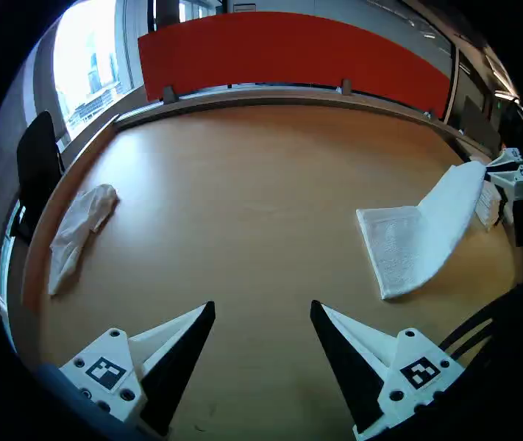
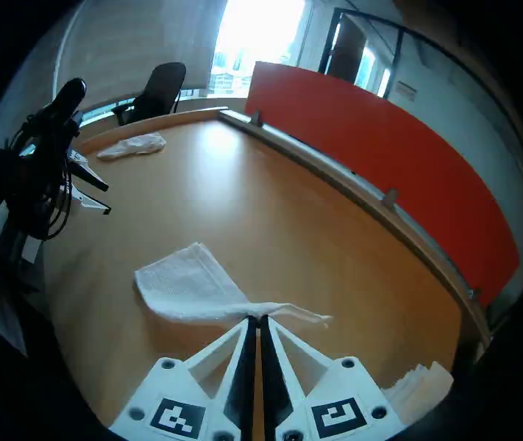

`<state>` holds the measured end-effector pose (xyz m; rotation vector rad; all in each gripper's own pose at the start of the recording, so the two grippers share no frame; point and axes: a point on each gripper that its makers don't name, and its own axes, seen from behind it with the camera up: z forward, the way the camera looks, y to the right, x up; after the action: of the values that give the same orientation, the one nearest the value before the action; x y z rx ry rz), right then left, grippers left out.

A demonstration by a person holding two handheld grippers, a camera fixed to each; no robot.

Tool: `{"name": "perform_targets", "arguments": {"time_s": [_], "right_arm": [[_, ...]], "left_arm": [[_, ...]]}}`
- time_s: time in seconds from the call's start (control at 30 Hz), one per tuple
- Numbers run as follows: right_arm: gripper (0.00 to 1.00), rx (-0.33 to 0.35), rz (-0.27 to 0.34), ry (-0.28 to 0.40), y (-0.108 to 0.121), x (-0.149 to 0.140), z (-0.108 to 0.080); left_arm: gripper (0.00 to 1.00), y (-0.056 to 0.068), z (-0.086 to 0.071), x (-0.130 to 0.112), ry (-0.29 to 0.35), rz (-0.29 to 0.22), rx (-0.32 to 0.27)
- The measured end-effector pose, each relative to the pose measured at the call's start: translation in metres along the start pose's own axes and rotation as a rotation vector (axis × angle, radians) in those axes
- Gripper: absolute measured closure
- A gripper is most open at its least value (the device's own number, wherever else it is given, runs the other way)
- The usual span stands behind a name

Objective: Fold towel

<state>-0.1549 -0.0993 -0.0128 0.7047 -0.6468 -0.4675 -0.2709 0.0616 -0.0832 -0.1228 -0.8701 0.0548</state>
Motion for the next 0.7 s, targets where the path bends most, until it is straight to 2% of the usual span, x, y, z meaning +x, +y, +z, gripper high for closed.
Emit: {"name": "perform_targets", "arguments": {"time_s": [0.37,0.7], "right_arm": [[0.96,0.046,-0.023,0.009,-0.019,0.009,0.012],[0.96,0.119,-0.049,0.007,-0.055,0.018,0.036]], "left_arm": [[0.04,0.0,-0.001,0.003,0.005,-0.002,-0.001],[0.04,0.0,-0.003,0.004,0.01,-0.003,-0.005]]}}
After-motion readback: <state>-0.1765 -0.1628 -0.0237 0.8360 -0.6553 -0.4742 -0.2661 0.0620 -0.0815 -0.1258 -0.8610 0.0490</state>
